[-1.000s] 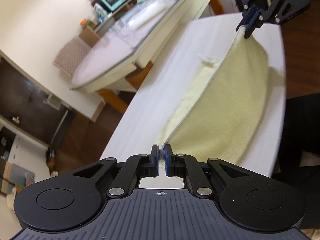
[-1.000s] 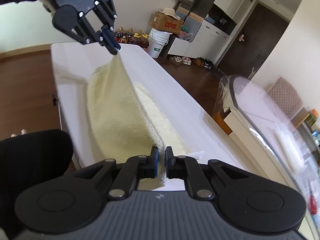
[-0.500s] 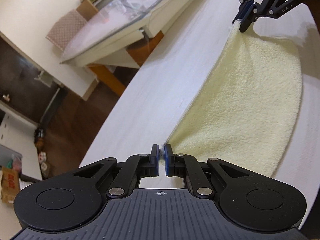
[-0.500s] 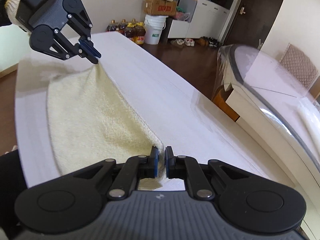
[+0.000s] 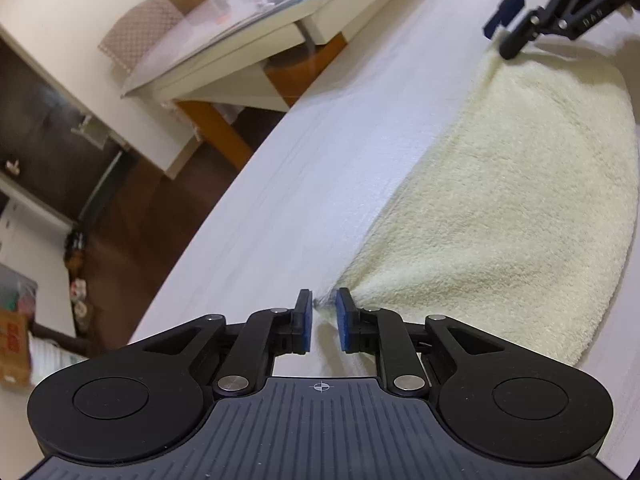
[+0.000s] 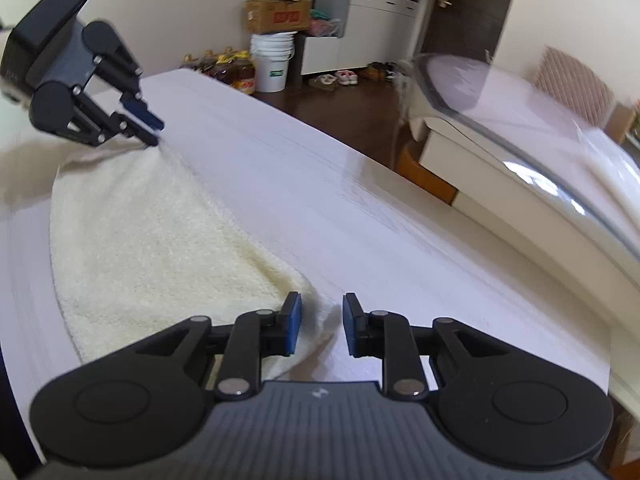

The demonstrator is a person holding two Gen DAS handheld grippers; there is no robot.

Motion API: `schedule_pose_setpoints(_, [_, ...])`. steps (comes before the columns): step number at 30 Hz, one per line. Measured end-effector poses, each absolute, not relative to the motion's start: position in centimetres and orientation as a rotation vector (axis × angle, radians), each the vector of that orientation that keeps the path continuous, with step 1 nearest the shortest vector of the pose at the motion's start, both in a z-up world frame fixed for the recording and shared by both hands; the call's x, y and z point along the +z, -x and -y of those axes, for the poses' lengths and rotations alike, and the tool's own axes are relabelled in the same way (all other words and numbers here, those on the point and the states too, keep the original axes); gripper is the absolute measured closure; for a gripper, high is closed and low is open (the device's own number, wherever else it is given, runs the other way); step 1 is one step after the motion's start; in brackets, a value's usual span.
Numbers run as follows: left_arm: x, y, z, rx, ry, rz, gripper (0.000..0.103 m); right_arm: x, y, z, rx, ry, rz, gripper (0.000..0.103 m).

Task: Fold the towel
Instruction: 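Lay the lifted towel flat and open both grippers, then move both grippers toward the towel's folded edge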

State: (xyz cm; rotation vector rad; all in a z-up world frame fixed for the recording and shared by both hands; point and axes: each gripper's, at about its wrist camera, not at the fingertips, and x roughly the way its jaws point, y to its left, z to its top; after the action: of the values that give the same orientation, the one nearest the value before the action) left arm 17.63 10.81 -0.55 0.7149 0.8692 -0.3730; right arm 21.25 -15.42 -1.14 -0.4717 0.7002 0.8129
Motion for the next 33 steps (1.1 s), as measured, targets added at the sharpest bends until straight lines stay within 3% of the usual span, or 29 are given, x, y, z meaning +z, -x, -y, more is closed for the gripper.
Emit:
schedule_pose_setpoints(4, [0.0,-17.7,-12.1,-0.35,-0.664,-0.874,0.076,-0.9,-21.4,16.6,0.768,0.387,-0.694,0.064])
schedule_pose_setpoints(8, [0.4,-17.6,-13.1,-0.327,-0.637,-0.874,0.076,0.0,-22.1,17.8,0.763,0.236,-0.693,0.065])
schedule_pose_setpoints(20, [1.8,-16.0,-14.4,-0.332,-0.576,-0.826,0.073,1.3,-14.5,17.7,0.712,0.255,-0.578,0.062])
schedule_pose_setpoints(33, [-0.1,-18.0,-13.7,-0.374,-0.568,-0.802,0.067,-0.5,-8.0,18.1,0.69,0.197,-0.602,0.059])
